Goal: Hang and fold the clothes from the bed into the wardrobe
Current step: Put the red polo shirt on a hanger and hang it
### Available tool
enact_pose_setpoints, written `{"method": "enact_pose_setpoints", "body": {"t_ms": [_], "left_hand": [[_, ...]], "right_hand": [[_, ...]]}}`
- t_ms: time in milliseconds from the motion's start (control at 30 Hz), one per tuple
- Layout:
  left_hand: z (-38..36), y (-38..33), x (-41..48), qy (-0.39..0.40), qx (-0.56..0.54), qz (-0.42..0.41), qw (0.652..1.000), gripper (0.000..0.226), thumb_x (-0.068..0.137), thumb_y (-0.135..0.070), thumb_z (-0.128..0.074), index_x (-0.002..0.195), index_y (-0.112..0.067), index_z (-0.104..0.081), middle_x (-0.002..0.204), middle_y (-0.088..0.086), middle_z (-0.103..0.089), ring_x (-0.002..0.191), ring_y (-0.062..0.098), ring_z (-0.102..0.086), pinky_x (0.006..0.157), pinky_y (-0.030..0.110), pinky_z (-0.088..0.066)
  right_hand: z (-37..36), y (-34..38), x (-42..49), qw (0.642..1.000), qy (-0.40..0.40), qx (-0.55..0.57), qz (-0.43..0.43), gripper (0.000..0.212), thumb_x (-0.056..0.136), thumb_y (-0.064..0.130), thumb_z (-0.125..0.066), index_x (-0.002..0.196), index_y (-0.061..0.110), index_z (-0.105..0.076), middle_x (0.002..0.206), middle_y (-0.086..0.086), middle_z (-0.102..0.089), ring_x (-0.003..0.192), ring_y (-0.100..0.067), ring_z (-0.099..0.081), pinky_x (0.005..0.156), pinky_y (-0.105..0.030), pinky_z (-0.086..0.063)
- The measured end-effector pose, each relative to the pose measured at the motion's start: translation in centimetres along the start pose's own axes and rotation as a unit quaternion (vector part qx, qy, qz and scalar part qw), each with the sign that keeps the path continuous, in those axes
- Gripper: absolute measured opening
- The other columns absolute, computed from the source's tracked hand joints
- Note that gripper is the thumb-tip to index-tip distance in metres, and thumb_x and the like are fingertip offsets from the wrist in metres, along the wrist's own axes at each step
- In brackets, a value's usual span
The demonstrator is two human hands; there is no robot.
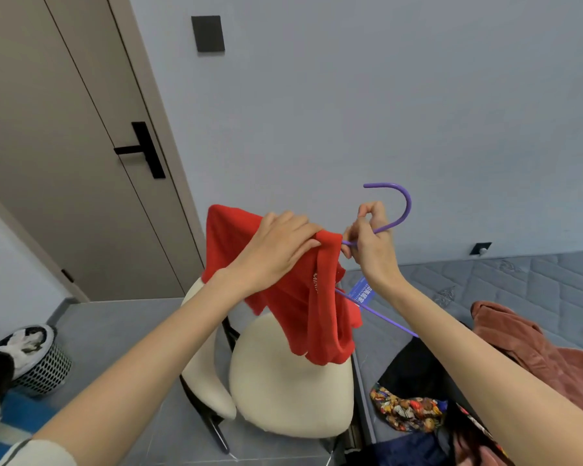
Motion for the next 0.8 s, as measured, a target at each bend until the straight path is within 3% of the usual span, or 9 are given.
{"method": "enact_pose_setpoints", "body": {"t_ms": [167,267,333,433,567,667,800], "left_hand": [[1.2,-0.8,0.3,-0.021,-0.004,-0.001,1.000,0.031,0.099,-0.039,-0.038,0.108,-0.019,-0.060,0.096,-0.004,-0.059,0.092,0.018,-0.051,0.076,0.029,-0.024],[1.8,1.8,0.3,-0.029,0.002,0.051,0.998,0.026,0.099,-0.035,-0.045,0.106,-0.016,-0.062,0.099,0.001,-0.062,0.098,0.023,-0.054,0.076,0.031,-0.023],[2.1,4.6,-0.2,-0.042,-0.025,0.118,0.992,0.028,0.098,-0.035,-0.047,0.105,-0.013,-0.063,0.103,0.004,-0.065,0.103,0.025,-0.056,0.075,0.032,-0.024],[1.7,6.4,-0.9,-0.054,-0.072,0.164,0.982,0.030,0.097,-0.035,-0.050,0.107,-0.012,-0.065,0.107,0.002,-0.066,0.107,0.025,-0.055,0.078,0.032,-0.025],[1.7,5.3,-1.1,-0.060,-0.061,0.134,0.987,0.026,0.098,-0.033,-0.049,0.106,-0.013,-0.063,0.102,0.002,-0.065,0.101,0.026,-0.055,0.074,0.029,-0.019],[2.5,5.1,-1.0,-0.076,-0.072,0.120,0.987,0.022,0.098,-0.031,-0.051,0.104,-0.014,-0.062,0.094,-0.002,-0.060,0.096,0.023,-0.053,0.074,0.029,-0.019],[3.3,5.5,-1.3,-0.083,-0.089,0.106,0.987,0.020,0.097,-0.033,-0.050,0.101,-0.017,-0.062,0.089,-0.015,-0.050,0.091,0.016,-0.050,0.071,0.028,-0.016]], "right_hand": [[-0.2,0.3,0.4,0.999,0.002,-0.032,-0.016,0.017,0.099,0.026,-0.040,0.083,0.022,-0.033,0.065,0.000,-0.046,0.049,-0.006,-0.041,0.045,-0.017,-0.034],[-0.2,-0.1,0.4,0.988,0.079,-0.133,-0.016,0.031,0.097,0.046,-0.047,0.083,0.018,-0.048,0.066,0.003,-0.056,0.056,-0.006,-0.050,0.052,-0.016,-0.040],[0.2,-0.7,-0.2,0.975,0.121,-0.188,-0.006,0.026,0.096,0.041,-0.052,0.089,0.016,-0.058,0.069,0.003,-0.061,0.055,-0.003,-0.050,0.056,-0.017,-0.039],[1.1,-1.6,-0.8,0.984,0.094,-0.151,-0.019,0.011,0.098,0.019,-0.053,0.091,0.018,-0.061,0.074,0.006,-0.067,0.058,-0.004,-0.048,0.060,-0.022,-0.040],[-0.3,-1.8,-1.4,0.989,0.093,-0.105,-0.037,0.010,0.097,0.010,-0.054,0.089,0.015,-0.059,0.079,0.002,-0.069,0.057,0.000,-0.050,0.062,-0.021,-0.042],[-1.2,-1.3,-1.6,0.991,0.104,-0.078,-0.036,0.006,0.095,0.008,-0.058,0.092,0.007,-0.063,0.084,-0.005,-0.070,0.058,-0.001,-0.055,0.058,-0.012,-0.041],[-0.7,0.0,-2.0,0.993,0.054,-0.102,0.021,0.005,0.089,0.010,-0.066,0.089,0.015,-0.065,0.093,-0.001,-0.068,0.080,-0.007,-0.062,0.070,-0.019,-0.047]]}}
Point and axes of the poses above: each hand's wrist, its own x-axis towards the middle knuckle, its own z-axis out of the back of the hand, y = z × x, the point moved 9 cm from there along x, towards the middle knuckle
